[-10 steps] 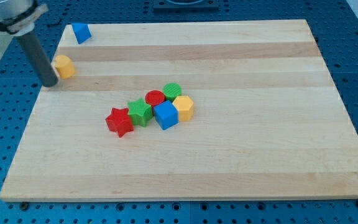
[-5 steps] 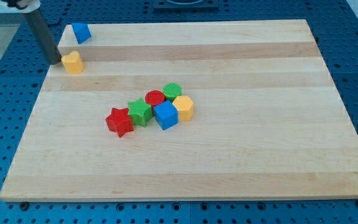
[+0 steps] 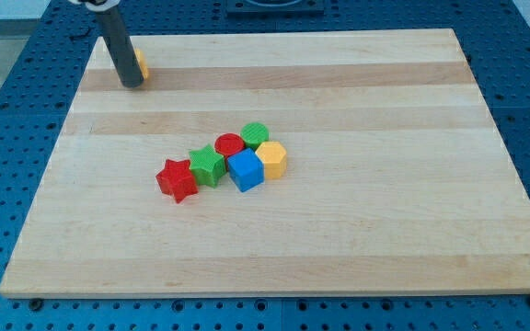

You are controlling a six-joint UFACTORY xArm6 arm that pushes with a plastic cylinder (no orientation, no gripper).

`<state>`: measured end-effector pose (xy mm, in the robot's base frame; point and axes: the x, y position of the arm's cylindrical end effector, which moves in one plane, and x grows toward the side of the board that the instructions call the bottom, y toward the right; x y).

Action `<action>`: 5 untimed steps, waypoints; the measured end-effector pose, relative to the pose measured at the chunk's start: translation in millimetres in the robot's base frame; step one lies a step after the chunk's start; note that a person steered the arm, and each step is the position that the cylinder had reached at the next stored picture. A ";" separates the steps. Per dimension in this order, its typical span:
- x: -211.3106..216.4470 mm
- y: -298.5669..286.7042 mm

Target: Push the yellow heart closer to the blue triangle

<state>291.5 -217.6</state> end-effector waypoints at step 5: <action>-28.8 76.0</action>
<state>262.7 -141.6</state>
